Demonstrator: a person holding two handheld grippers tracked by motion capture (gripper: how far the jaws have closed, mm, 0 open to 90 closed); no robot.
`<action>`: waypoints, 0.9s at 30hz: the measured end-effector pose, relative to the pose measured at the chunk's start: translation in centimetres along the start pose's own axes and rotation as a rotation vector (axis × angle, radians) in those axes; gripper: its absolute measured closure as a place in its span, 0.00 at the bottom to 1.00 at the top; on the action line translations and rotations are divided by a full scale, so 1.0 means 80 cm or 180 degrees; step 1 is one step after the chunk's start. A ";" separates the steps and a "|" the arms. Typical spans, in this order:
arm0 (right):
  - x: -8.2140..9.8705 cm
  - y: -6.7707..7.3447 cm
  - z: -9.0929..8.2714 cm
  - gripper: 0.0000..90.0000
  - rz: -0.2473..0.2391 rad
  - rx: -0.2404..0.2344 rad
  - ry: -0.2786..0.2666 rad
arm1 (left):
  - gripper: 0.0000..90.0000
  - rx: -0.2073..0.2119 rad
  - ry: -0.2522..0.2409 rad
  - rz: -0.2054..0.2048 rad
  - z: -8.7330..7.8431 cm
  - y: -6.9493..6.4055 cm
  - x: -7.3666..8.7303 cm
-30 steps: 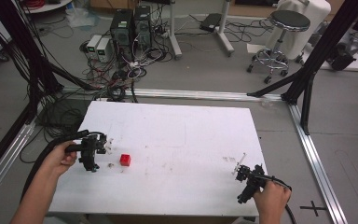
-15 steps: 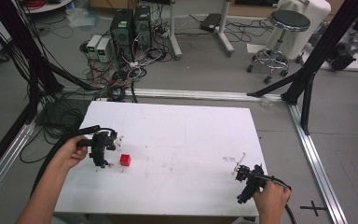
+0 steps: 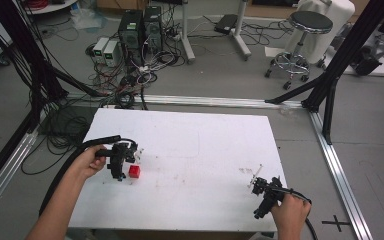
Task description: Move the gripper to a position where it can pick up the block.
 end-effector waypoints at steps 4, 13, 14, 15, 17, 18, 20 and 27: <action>-0.001 0.001 -0.001 0.03 0.0004 -0.0008 0.0001 | 0.25 0.0003 0.0020 0.0007 0.005 0.001 -0.005; -0.002 0.001 0.001 0.03 -0.0041 -0.0033 0.0014 | 0.25 0.0088 0.0050 0.0029 0.022 -0.002 -0.020; -0.002 0.001 0.001 0.03 -0.0044 -0.0030 0.0018 | 0.25 0.0088 0.0057 0.0040 0.023 -0.001 -0.021; -0.002 0.001 0.001 0.03 -0.0044 -0.0033 0.0021 | 0.25 0.0097 0.0057 0.0042 0.024 -0.002 -0.022; -0.003 0.002 0.001 0.03 -0.0035 -0.0038 0.0015 | 0.25 0.0110 0.0057 0.0040 0.027 -0.002 -0.024; -0.003 0.002 0.001 0.03 -0.0041 -0.0034 0.0030 | 0.25 0.0114 0.0060 0.0042 0.029 -0.002 -0.025; -0.003 0.002 0.002 0.03 -0.0040 -0.0046 0.0025 | 0.25 0.0120 0.0084 0.0051 0.031 -0.002 -0.026; -0.004 0.002 0.002 0.03 -0.0058 -0.0046 0.0037 | 0.25 0.0148 0.0106 0.0030 0.041 -0.001 -0.027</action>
Point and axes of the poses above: each handheld gripper's, and its own axes: z roughly forward along the jaws, x roughly out of its underside, y roughly to its left, the point moved 5 cm from there along z, roughly forward along the jaws, and after that the axes turned 11 degrees about -z, right-handed, at the moved point
